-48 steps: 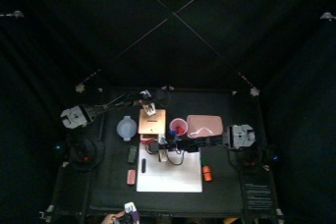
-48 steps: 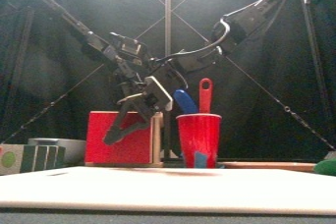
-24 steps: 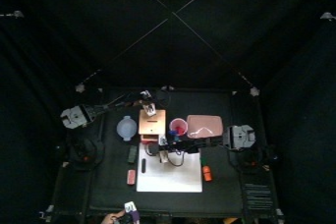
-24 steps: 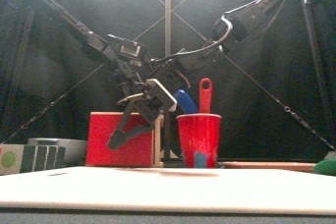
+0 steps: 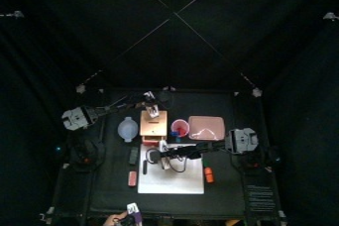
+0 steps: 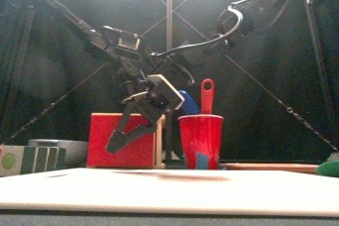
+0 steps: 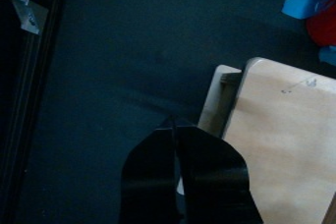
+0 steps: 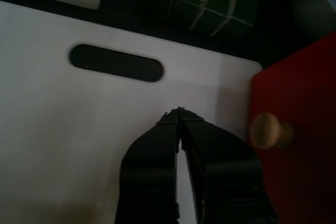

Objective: Close drawer

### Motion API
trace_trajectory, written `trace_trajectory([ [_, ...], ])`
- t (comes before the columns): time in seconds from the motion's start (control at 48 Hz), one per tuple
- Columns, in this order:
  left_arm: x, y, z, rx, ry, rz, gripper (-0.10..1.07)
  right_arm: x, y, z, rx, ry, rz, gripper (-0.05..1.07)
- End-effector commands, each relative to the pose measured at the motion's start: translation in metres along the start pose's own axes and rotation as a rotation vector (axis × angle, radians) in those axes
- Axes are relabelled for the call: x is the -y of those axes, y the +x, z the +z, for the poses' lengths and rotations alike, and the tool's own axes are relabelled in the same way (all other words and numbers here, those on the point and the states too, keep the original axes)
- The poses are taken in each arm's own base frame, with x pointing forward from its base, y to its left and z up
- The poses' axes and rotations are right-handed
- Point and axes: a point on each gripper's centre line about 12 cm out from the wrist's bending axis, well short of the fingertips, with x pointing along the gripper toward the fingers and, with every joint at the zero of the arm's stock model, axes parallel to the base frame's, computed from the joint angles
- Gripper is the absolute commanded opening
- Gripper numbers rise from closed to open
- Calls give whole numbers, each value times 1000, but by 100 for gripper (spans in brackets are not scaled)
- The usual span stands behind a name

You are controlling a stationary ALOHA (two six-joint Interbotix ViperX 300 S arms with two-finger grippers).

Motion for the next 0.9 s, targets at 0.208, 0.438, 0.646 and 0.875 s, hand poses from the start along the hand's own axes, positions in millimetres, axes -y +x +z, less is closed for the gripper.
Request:
trace_trajectory([
  [0.208,-1,-8,10,41,3,12,29,37,-11,14,45,3,-65,13],
  [0.438,-1,-7,8,35,5,10,29,46,-10,10,37,2,-80,13],
  [0.646,1,-5,5,29,3,6,29,55,-11,8,19,-10,-97,13],
  [0.875,0,-6,6,30,5,7,29,66,-11,8,6,-30,-118,13],
])
